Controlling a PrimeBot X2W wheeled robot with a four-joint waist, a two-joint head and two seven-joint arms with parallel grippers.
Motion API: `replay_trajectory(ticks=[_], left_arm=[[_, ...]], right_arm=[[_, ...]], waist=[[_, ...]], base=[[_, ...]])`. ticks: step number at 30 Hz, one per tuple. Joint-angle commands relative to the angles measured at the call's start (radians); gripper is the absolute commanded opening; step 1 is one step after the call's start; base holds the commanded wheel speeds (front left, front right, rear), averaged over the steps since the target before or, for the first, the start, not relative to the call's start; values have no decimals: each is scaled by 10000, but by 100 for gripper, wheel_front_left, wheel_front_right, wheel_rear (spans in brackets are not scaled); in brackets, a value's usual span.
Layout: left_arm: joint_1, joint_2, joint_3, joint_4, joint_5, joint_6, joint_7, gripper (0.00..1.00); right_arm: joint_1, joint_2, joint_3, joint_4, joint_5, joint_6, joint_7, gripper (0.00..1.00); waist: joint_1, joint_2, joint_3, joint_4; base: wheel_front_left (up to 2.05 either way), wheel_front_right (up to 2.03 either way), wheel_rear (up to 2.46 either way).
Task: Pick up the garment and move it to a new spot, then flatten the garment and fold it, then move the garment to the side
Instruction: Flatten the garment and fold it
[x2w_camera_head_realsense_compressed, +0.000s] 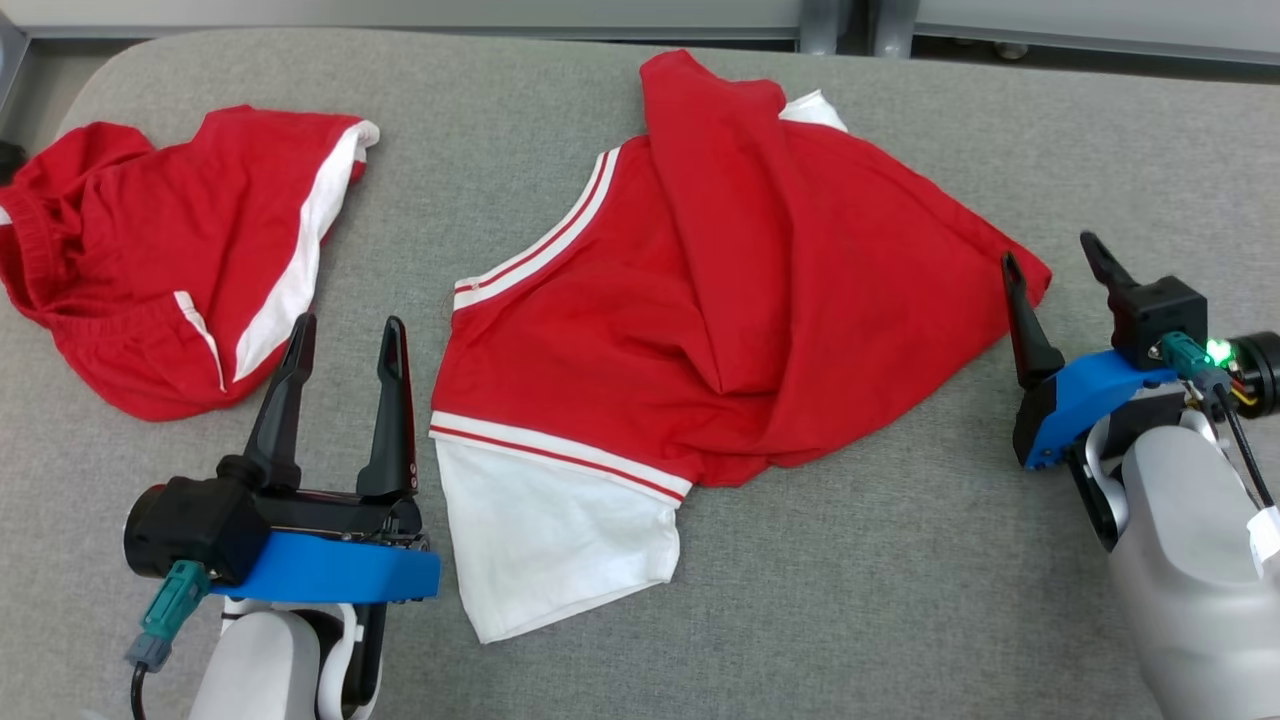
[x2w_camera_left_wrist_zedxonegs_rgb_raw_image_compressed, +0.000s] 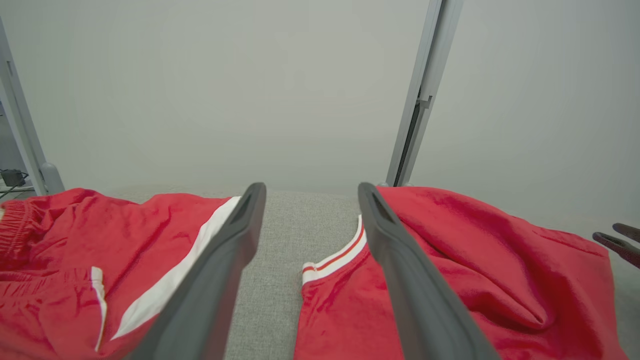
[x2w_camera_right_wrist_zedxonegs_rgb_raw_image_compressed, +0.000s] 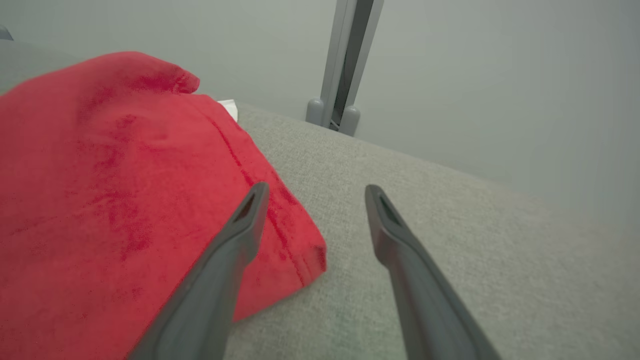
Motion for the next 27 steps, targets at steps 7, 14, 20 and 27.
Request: replay_trajectory(ticks=[7,14,20,27], left_arm=[[-256,35,-161,-24,-138,57,-29,100],[-252,33,-133,8,-125,100,-29,100],[33,33,15,98,3,94,-29,100],[519,35,230,218,163,-24,-29,100]], right_arm=[[-59,-140,-73,1273,-9,-6,134,100],[-246,139,112,2144,156,-6,121,0],[-236,288,166,1946,460,-6,-24,0],[721,369,86,858,946,-6,-58,0]], waist=[[2,0,296,304],[2,0,289,305],[2,0,-151,-28],[2,0,-856,-645]], base=[[0,0,0],[0,0,0],[0,0,0],[0,0,0]])
